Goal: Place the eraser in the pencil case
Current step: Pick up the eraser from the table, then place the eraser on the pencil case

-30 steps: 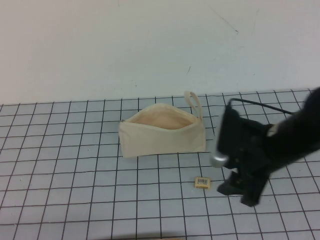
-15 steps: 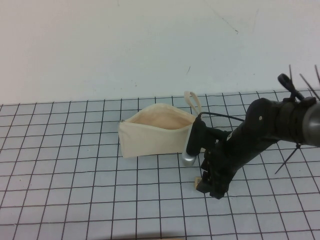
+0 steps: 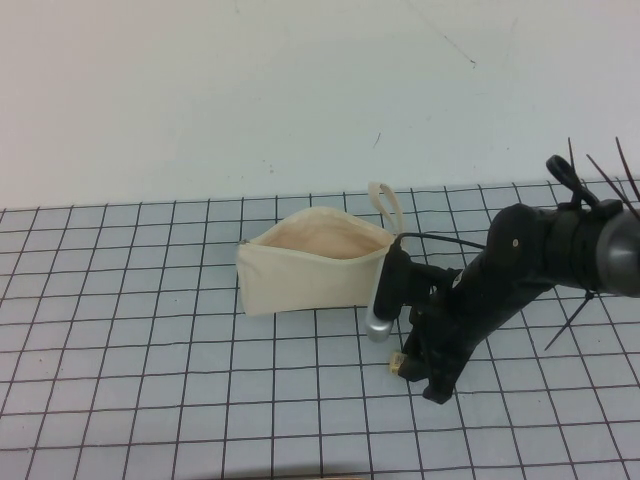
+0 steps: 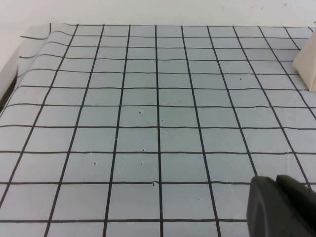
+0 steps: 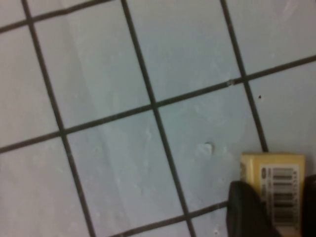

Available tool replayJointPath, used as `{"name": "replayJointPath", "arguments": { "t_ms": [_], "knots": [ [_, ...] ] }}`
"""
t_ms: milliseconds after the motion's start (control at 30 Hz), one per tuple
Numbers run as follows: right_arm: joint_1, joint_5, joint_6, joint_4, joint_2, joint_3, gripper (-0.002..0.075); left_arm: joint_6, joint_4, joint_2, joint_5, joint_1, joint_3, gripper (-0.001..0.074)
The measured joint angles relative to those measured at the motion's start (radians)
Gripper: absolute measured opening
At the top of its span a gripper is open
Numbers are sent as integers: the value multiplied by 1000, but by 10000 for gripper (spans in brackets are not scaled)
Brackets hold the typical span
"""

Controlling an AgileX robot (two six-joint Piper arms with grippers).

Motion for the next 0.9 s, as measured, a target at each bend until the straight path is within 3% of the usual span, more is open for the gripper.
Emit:
{"name": "replayJointPath", "arguments": {
  "t_ms": [200, 567, 700, 900],
  "knots": [
    [0, 40, 6, 0, 0, -5, 202, 0, 0, 0, 0, 0, 0, -1],
    [0, 350, 47, 73, -78, -201, 202, 0, 0, 0, 0, 0, 0, -1],
    [1, 305, 47, 157, -88, -318, 202, 0, 0, 0, 0, 0, 0, -1],
    [5, 34, 14, 236, -91, -367, 210, 0, 0, 0, 0, 0, 0, -2]
  ]
}}
